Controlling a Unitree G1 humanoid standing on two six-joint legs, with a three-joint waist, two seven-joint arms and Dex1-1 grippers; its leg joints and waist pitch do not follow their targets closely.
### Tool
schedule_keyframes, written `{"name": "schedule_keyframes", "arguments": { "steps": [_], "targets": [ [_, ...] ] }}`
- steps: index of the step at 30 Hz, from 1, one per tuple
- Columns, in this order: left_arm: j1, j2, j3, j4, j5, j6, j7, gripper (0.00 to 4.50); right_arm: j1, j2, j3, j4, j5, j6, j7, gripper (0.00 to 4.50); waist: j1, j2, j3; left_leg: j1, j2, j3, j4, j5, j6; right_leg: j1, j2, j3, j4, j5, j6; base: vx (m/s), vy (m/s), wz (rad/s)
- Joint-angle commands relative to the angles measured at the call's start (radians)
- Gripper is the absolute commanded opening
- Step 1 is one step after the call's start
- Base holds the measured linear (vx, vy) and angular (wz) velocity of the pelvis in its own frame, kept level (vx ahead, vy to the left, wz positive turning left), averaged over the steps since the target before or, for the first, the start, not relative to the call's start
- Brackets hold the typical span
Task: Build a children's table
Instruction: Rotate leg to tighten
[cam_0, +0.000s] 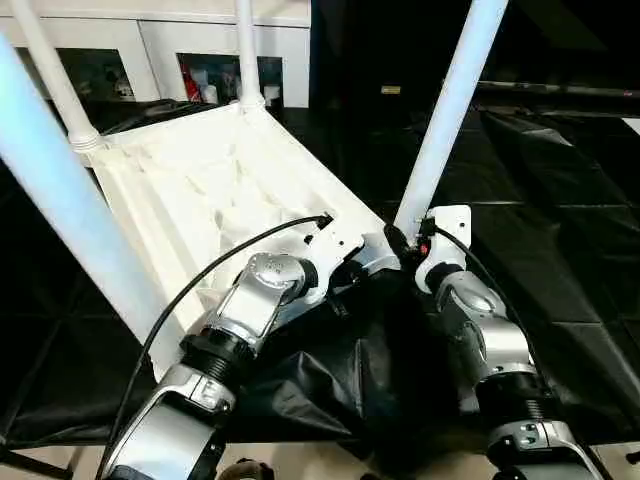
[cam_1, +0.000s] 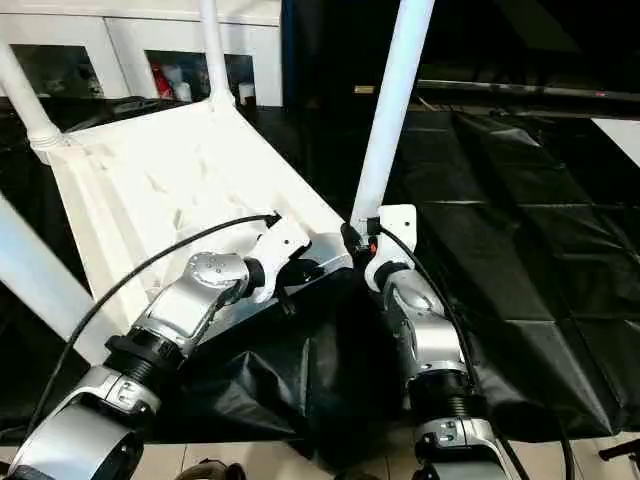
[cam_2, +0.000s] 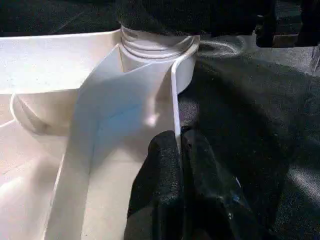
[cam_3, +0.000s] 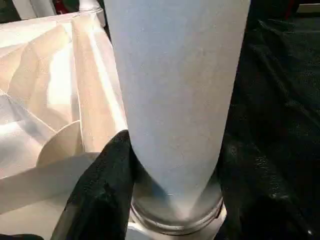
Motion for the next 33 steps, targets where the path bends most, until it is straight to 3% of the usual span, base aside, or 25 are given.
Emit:
{"name": "schedule_keyframes", "arguments": {
  "steps": [1, 5, 9, 14, 16, 17, 20, 25, 33],
  "targets": [
    [-0.011, -0.034, -0.033, 0.011, -0.014, -0.039, -0.029, 0.0, 0.004, 0.034, 0.05, 0.012, 0.027, 0.033, 0.061, 2.71, -0.001, -0.005, -0.051, 0.029, 0.095, -0.059, -0.095, -0.343, -0.025, 0.018, -0.102, 0.063, -0.094, -0.35, -0.159, 0.0, 0.0, 0.0],
    [-0.003, 0.023, -0.028, -0.008, -0.031, -0.07, -0.109, 0.0, 0.002, -0.053, 0.048, -0.023, 0.039, 0.01, 0.181, 3.08, 0.004, -0.012, -0.048, 0.028, 0.094, -0.056, -0.091, -0.32, 0.001, 0.02, -0.108, 0.064, -0.1, -0.385, -0.15, 0.0, 0.0, 0.0],
    [0.025, 0.102, -0.029, -0.048, -0.061, -0.108, -0.232, 0.0, 0.024, -0.203, 0.083, -0.066, 0.04, 0.039, 0.39, 3.31, 0.011, -0.012, -0.051, 0.026, 0.095, -0.051, -0.088, -0.266, 0.034, 0.022, -0.104, 0.065, -0.092, -0.318, -0.167, 0.0, 0.0, 0.0],
    [0.066, 0.176, -0.03, -0.116, -0.119, -0.135, -0.391, 0.0, 0.054, -0.337, 0.129, -0.124, 0.054, 0.065, 0.604, 3.64, 0.027, -0.008, -0.062, 0.021, 0.098, -0.048, -0.078, -0.135, 0.084, 0.031, -0.1, 0.059, -0.063, -0.12, -0.226, 0.0, 0.0, 0.0],
    [0.079, 0.199, -0.028, -0.138, -0.141, -0.134, -0.437, 0.0, 0.059, -0.367, 0.135, -0.143, 0.07, 0.057, 0.657, 3.64, 0.03, -0.007, -0.065, 0.018, 0.1, -0.046, -0.071, -0.074, 0.124, 0.033, -0.098, 0.058, -0.045, 0.005, -0.266, 0.0, 0.0, 0.0],
    [0.086, 0.213, -0.03, -0.152, -0.151, -0.127, -0.465, 0.0, 0.059, -0.379, 0.136, -0.151, 0.081, 0.055, 0.684, 3.64, 0.03, -0.007, -0.064, 0.019, 0.098, -0.043, -0.069, -0.073, 0.137, 0.03, -0.097, 0.057, -0.045, 0.019, -0.277, 0.0, 0.0, 0.0],
    [0.1, 0.239, -0.039, -0.175, -0.167, -0.124, -0.51, 0.0, 0.057, -0.399, 0.14, -0.162, 0.1, 0.053, 0.731, 3.64, 0.033, -0.005, -0.06, 0.017, 0.101, -0.043, -0.07, -0.106, 0.131, 0.03, -0.099, 0.056, -0.051, -0.042, -0.282, 0.0, 0.0, 0.0],
    [0.122, 0.261, -0.038, -0.202, -0.173, -0.117, -0.54, 0.0, 0.054, -0.408, 0.144, -0.172, 0.136, 0.053, 0.816, 3.17, 0.032, -0.006, -0.057, 0.018, 0.102, -0.044, -0.075, -0.153, 0.097, 0.029, -0.101, 0.057, -0.058, -0.126, -0.269, 0.0, 0.0, 0.0],
    [0.133, 0.261, -0.041, -0.215, -0.174, -0.11, -0.536, 0.0, 0.065, -0.419, 0.179, -0.17, 0.123, 0.054, 0.862, 2.47, 0.033, -0.008, -0.061, 0.017, 0.099, -0.042, -0.069, -0.1, 0.114, 0.03, -0.099, 0.056, -0.05, -0.068, -0.275, 0.0, 0.0, 0.0]
  ]
}}
